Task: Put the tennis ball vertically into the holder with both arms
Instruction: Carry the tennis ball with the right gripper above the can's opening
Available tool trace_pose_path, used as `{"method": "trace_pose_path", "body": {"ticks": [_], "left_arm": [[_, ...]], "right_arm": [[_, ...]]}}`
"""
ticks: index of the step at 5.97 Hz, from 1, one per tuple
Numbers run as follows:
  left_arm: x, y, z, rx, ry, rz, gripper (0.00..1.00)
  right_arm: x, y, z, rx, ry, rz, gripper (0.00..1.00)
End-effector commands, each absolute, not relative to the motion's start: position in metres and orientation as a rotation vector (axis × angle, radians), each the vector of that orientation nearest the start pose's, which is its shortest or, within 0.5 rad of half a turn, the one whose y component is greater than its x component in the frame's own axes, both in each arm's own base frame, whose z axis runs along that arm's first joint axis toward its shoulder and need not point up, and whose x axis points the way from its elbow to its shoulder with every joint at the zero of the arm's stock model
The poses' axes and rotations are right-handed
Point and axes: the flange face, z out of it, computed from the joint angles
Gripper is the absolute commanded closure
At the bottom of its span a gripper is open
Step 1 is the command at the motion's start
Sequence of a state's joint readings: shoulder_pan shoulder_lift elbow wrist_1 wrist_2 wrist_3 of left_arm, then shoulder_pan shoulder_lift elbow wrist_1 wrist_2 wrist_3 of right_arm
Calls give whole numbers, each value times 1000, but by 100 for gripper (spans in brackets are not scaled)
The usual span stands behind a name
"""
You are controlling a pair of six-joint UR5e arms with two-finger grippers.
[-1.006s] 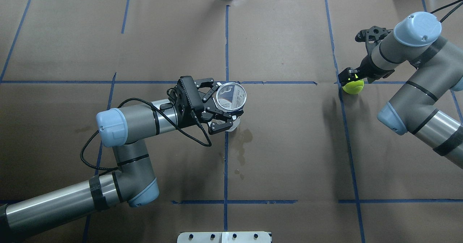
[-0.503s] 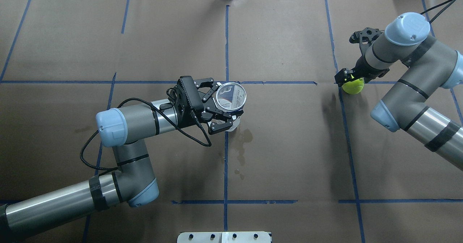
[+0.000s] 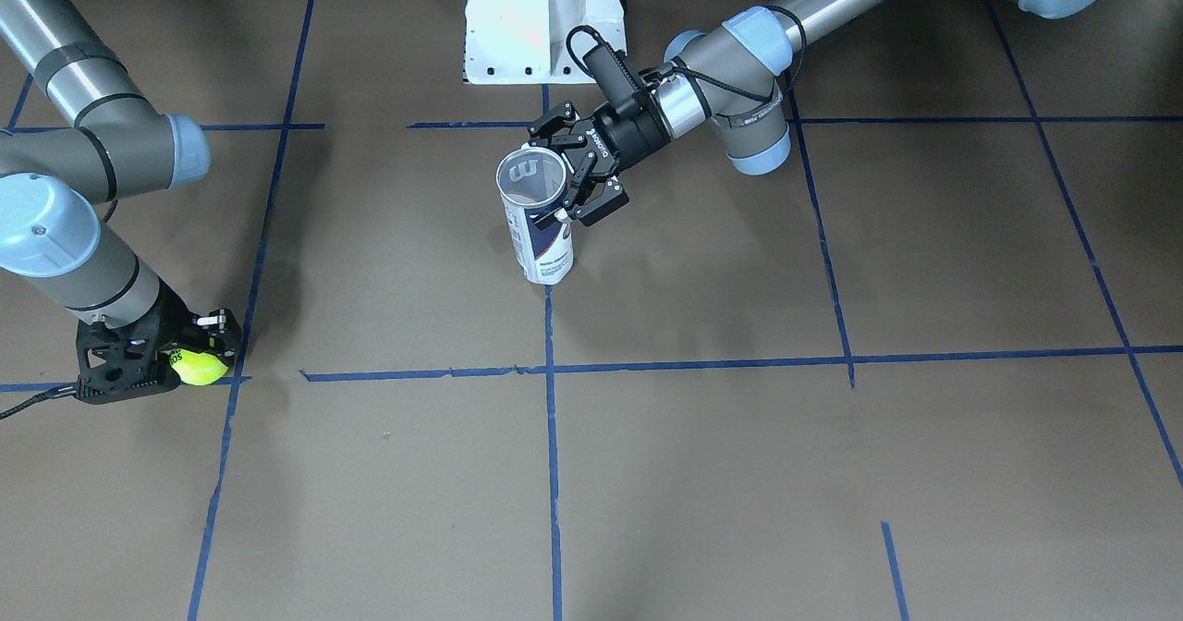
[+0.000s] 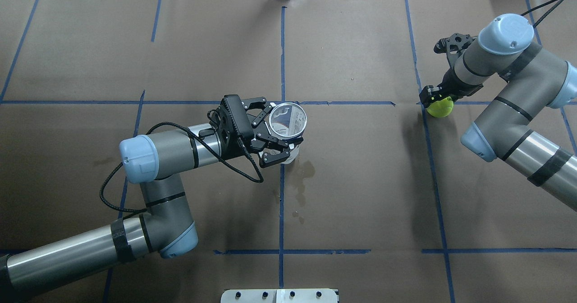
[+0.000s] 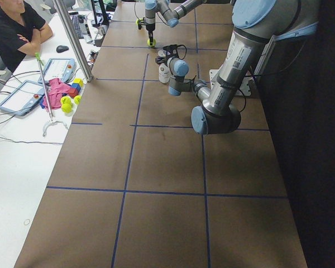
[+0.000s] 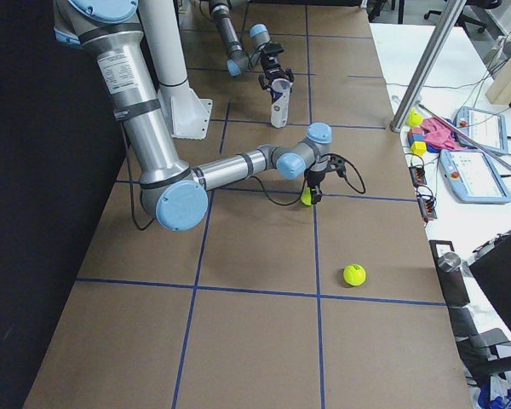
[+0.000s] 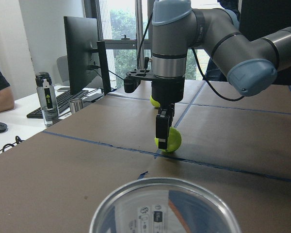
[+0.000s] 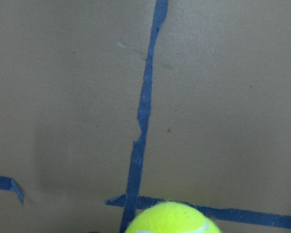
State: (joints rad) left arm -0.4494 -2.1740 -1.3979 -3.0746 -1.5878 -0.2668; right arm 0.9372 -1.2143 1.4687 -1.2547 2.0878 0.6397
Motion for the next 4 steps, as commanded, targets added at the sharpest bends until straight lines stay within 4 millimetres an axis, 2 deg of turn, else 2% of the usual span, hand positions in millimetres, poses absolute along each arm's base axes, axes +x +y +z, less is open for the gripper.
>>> {"method": "trace_pose_path", "body": {"ticks": [1,2,3,4], "left_arm": [[534,-403,222,1510,1275,582,23],[534,-402,222,1513,1281,578,23],[534,-401,223,1487,1302,557,23],[534,-401,223,1486,1304,556,23]], "right_arm": [[-288,-600,413,140,-836,-116,100],[-290,-600,330,118,-849,-62,100],[-312,-593,248,90,-919,73,100],[-339,-577,175,60,-1001,163,100]]}}
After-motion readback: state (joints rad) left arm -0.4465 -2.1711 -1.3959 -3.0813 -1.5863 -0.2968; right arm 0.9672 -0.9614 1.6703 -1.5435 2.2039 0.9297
